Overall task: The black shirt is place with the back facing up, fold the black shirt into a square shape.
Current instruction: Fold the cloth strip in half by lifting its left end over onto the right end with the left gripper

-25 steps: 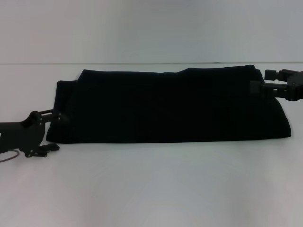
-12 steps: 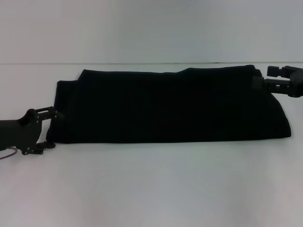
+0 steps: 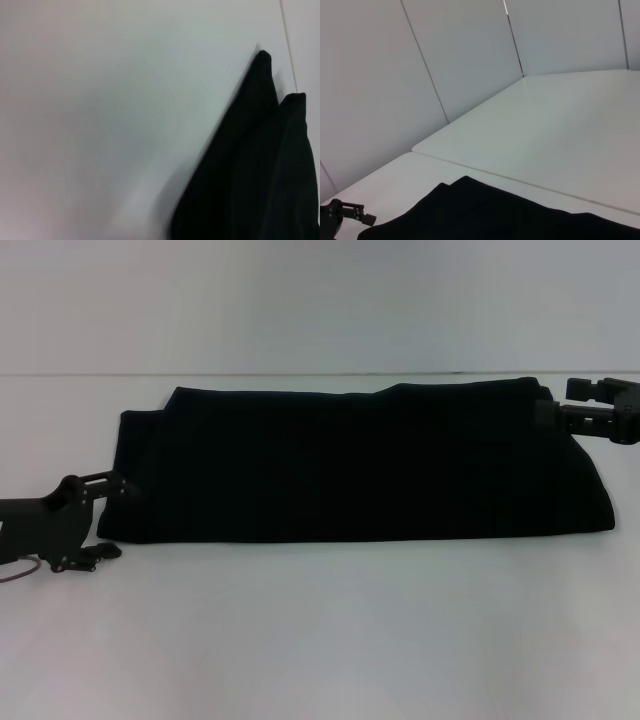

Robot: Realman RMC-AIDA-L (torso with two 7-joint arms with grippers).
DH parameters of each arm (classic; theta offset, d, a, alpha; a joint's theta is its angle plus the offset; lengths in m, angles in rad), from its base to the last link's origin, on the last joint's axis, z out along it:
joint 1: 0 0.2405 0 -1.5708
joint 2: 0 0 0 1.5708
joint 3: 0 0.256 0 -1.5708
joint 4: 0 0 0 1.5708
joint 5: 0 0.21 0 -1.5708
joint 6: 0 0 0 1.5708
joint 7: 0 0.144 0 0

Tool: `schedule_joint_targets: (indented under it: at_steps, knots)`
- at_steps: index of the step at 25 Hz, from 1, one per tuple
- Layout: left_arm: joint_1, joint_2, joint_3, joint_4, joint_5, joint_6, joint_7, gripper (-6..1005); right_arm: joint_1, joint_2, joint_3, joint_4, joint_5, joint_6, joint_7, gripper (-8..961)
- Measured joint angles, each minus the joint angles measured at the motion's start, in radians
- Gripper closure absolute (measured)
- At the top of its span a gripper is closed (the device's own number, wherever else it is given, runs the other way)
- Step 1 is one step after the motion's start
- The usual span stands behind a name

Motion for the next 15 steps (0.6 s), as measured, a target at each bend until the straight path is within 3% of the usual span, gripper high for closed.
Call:
schedule_joint_targets:
  at_steps: [15]
  knots:
    - [-0.030, 0.006, 0.007, -0.055, -0.011, -0.077, 0.056, 111, 0.000, 0.000, 0.023, 0.000, 0.001, -0.003, 0.000, 65]
